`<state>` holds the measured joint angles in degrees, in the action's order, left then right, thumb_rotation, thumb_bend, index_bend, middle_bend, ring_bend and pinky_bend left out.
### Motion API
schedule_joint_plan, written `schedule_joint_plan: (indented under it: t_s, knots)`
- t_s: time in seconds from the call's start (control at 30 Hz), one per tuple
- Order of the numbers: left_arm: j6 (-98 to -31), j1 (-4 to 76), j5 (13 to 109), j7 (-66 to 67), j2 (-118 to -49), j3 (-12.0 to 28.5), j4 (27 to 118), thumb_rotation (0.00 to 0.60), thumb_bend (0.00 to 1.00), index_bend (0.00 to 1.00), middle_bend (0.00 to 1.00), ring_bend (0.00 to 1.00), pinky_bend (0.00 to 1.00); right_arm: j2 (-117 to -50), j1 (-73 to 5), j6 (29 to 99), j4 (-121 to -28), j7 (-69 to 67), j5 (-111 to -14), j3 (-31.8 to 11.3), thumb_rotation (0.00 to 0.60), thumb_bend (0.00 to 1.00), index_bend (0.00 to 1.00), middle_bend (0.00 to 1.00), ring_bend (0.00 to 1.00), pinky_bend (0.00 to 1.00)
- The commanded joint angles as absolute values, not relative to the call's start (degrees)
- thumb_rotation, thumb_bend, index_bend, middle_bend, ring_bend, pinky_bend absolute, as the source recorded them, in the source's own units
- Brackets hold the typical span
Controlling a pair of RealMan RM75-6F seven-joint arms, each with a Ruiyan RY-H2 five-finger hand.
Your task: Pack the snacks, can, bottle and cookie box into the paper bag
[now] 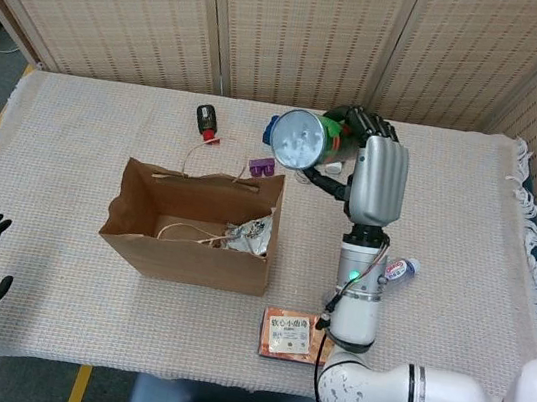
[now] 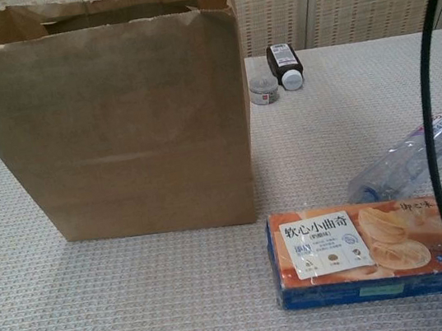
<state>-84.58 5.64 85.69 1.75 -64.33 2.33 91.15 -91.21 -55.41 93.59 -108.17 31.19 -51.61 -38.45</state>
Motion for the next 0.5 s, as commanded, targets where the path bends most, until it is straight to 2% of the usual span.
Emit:
schedule_joint_plan:
  t_s: [0.03,0.3,0.5]
  knots:
    - [-84.6,5.6,85.8,1.3,-64.3,2.3,91.0,0.6,0.36,0.04,0.0,0.0,0.0,-98.3,-61.3,95.6,-104.8,29.7,-52.4,-40.7,0.6,0.35,0.74,0.68,0.65,0.82]
    - [-85.1,5.3,86.2,-0.3,-64.2,2.1,90.4,0.6,0.36,0.04,0.0,0.0,0.0,-108.5,-69.0,96.6,-95.6,25.2,-56.6,-42.2,0.6,0.35,0.74,0.68,0.65,0.81]
    - [-85.3,5.2,86.3,-0.7,-64.3,2.0,90.3,0.6,0.36,0.04,0.0,0.0,0.0,-113.4,-72.1,96.3,-93.0,22.6,-56.2,-43.8,0.6,0.35,0.73,0.68,0.65,0.81]
